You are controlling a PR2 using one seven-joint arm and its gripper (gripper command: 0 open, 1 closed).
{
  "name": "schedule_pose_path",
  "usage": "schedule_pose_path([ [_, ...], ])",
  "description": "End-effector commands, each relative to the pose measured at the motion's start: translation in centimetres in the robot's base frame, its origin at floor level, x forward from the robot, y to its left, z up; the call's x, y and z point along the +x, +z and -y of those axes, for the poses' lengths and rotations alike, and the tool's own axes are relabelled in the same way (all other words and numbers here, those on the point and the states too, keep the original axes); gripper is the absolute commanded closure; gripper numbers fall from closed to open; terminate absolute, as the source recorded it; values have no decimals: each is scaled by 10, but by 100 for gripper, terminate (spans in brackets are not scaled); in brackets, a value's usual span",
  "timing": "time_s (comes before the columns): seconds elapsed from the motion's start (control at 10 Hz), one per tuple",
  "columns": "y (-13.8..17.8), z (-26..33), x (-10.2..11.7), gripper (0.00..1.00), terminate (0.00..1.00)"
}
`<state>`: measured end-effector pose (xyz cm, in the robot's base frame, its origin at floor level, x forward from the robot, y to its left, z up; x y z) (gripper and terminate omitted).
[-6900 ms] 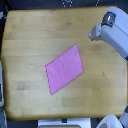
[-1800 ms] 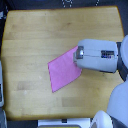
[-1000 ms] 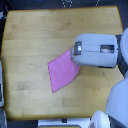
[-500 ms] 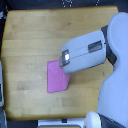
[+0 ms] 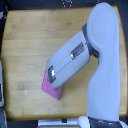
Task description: Folding a cloth
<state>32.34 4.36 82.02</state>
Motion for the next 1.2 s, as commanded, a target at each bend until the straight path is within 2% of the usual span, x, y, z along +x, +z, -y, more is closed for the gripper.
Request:
schedule_pose_path([
  [0.0,-30,-81,2,100,0],
  [0.1,-31,-84,3,100,0],
  [0.4,-51,-118,29,100,0],
  [0.7,-58,-105,25,100,0],
  [1.1,-66,-95,29,100,0],
])
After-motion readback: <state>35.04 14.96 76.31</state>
